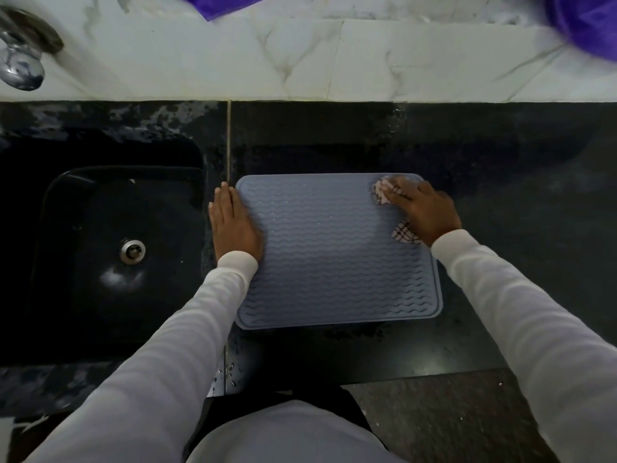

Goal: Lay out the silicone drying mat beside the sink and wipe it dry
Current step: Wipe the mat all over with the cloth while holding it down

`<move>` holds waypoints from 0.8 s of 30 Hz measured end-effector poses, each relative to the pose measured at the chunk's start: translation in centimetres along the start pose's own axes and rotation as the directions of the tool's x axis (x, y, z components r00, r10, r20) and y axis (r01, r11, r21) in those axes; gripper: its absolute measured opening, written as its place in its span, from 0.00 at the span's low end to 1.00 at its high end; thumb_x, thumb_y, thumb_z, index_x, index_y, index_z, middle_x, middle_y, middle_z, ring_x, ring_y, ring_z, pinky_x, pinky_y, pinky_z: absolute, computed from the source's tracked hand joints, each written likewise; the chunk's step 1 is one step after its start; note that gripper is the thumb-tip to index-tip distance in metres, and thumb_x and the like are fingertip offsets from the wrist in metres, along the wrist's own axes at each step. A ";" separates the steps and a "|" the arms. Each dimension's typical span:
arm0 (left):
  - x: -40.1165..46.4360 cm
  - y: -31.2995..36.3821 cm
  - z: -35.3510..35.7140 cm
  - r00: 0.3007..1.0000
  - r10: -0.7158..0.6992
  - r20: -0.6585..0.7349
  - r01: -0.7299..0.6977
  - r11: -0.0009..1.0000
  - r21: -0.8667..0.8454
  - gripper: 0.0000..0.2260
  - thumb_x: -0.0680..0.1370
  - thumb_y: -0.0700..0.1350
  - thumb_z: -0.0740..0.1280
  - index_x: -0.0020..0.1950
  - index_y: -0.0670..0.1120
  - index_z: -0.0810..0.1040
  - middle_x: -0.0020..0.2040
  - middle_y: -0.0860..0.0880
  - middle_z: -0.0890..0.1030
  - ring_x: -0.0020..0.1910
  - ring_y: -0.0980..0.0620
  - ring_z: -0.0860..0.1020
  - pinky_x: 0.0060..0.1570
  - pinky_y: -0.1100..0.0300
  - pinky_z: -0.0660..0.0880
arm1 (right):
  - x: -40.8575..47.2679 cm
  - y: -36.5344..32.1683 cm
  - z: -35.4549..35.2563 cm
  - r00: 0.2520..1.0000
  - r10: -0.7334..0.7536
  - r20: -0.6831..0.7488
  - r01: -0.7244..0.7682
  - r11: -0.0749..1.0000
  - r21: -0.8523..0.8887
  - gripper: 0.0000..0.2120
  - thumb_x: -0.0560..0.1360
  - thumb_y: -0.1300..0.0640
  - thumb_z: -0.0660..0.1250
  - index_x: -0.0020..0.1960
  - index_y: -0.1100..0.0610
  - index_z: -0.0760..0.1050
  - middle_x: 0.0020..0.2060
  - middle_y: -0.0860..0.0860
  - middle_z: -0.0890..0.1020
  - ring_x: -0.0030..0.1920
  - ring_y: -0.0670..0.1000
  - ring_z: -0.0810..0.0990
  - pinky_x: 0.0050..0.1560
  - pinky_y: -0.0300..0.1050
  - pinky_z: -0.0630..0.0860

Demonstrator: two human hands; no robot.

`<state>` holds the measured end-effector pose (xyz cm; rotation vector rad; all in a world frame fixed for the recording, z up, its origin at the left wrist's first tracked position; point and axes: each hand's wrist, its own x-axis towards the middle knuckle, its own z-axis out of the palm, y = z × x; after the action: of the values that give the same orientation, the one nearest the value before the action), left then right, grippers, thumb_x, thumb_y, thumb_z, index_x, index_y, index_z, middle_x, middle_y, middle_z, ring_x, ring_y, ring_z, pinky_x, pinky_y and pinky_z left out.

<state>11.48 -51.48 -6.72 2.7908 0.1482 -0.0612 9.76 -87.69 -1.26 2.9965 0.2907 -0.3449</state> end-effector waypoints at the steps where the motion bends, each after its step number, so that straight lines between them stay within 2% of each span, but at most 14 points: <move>1: 0.0 0.0 0.1 1.000 -0.001 0.010 0.001 1.000 0.001 0.25 0.82 0.42 0.51 0.78 0.41 0.47 0.78 0.45 0.50 0.77 0.47 0.46 0.76 0.50 0.45 | -0.5 0.8 0.1 1.000 0.028 0.005 -0.028 1.000 -0.012 0.31 0.73 0.60 0.68 0.74 0.48 0.64 0.75 0.52 0.62 0.62 0.65 0.69 0.51 0.61 0.75; 4: 0.0 0.0 0.0 1.000 -0.006 0.012 0.006 1.000 -0.016 0.25 0.82 0.42 0.50 0.78 0.41 0.47 0.78 0.45 0.50 0.77 0.47 0.46 0.76 0.51 0.44 | -1.4 2.7 0.6 0.996 0.091 -0.014 -0.091 0.995 -0.028 0.35 0.68 0.61 0.72 0.73 0.50 0.66 0.74 0.52 0.63 0.56 0.65 0.71 0.46 0.59 0.76; 6: -0.1 0.0 0.0 1.000 -0.002 0.003 0.002 1.000 -0.013 0.24 0.82 0.42 0.50 0.78 0.41 0.47 0.78 0.45 0.50 0.77 0.47 0.46 0.76 0.51 0.44 | -1.8 3.4 0.9 0.993 0.115 -0.018 -0.116 0.993 -0.008 0.37 0.66 0.61 0.75 0.73 0.51 0.66 0.74 0.52 0.64 0.55 0.65 0.72 0.45 0.60 0.76; 12: -0.4 0.4 -0.7 1.000 -0.008 -0.012 0.007 0.997 -0.080 0.24 0.83 0.42 0.50 0.77 0.41 0.49 0.78 0.45 0.51 0.77 0.47 0.47 0.76 0.50 0.45 | -1.6 2.4 0.3 0.973 0.211 0.091 -0.218 0.972 0.083 0.42 0.66 0.56 0.77 0.75 0.47 0.61 0.74 0.48 0.61 0.62 0.63 0.71 0.55 0.61 0.75; 13: -0.5 0.5 -0.9 1.000 -0.005 -0.022 0.003 0.995 -0.096 0.23 0.83 0.42 0.50 0.77 0.41 0.50 0.78 0.44 0.52 0.77 0.47 0.47 0.76 0.50 0.45 | -1.5 2.0 0.0 0.972 0.217 0.092 -0.228 0.964 0.134 0.39 0.68 0.57 0.75 0.74 0.46 0.62 0.74 0.48 0.62 0.63 0.62 0.71 0.57 0.61 0.75; 15: -0.6 0.6 -1.1 1.000 -0.009 -0.030 0.005 0.990 -0.139 0.23 0.83 0.42 0.50 0.77 0.41 0.51 0.78 0.44 0.53 0.77 0.46 0.48 0.76 0.51 0.44 | -1.0 0.9 -0.7 0.964 0.265 0.007 -0.254 0.918 0.303 0.27 0.74 0.57 0.69 0.71 0.45 0.68 0.70 0.50 0.69 0.63 0.61 0.73 0.60 0.57 0.74; 18: -0.5 0.6 -1.3 1.000 -0.016 -0.024 0.012 0.988 -0.157 0.23 0.83 0.42 0.50 0.77 0.42 0.51 0.78 0.44 0.53 0.77 0.47 0.48 0.76 0.51 0.44 | 0.7 -3.0 -2.5 0.895 0.422 -0.148 -0.272 0.777 0.568 0.14 0.77 0.55 0.63 0.62 0.48 0.76 0.58 0.54 0.80 0.57 0.58 0.78 0.55 0.52 0.76; 21: -0.2 0.2 -0.8 1.000 0.005 -0.010 -0.006 0.992 -0.127 0.24 0.82 0.46 0.51 0.78 0.44 0.50 0.78 0.44 0.53 0.77 0.46 0.47 0.76 0.49 0.44 | 3.3 -9.7 -3.9 0.865 0.470 -0.173 -0.233 0.684 0.691 0.10 0.76 0.55 0.64 0.57 0.49 0.76 0.51 0.52 0.81 0.50 0.55 0.80 0.47 0.49 0.77; 24: 0.3 -0.4 -0.2 0.998 0.043 0.042 -0.041 0.998 -0.041 0.28 0.80 0.48 0.55 0.78 0.46 0.47 0.78 0.45 0.51 0.77 0.45 0.47 0.75 0.45 0.46 | 5.5 -17.3 -4.4 0.883 0.432 -0.187 -0.179 0.676 0.715 0.13 0.75 0.58 0.64 0.59 0.50 0.75 0.53 0.54 0.78 0.50 0.56 0.78 0.47 0.50 0.77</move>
<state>11.71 -51.00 -6.70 2.7488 0.0790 -0.1063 12.51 -69.30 0.17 3.7367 -0.4494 0.1701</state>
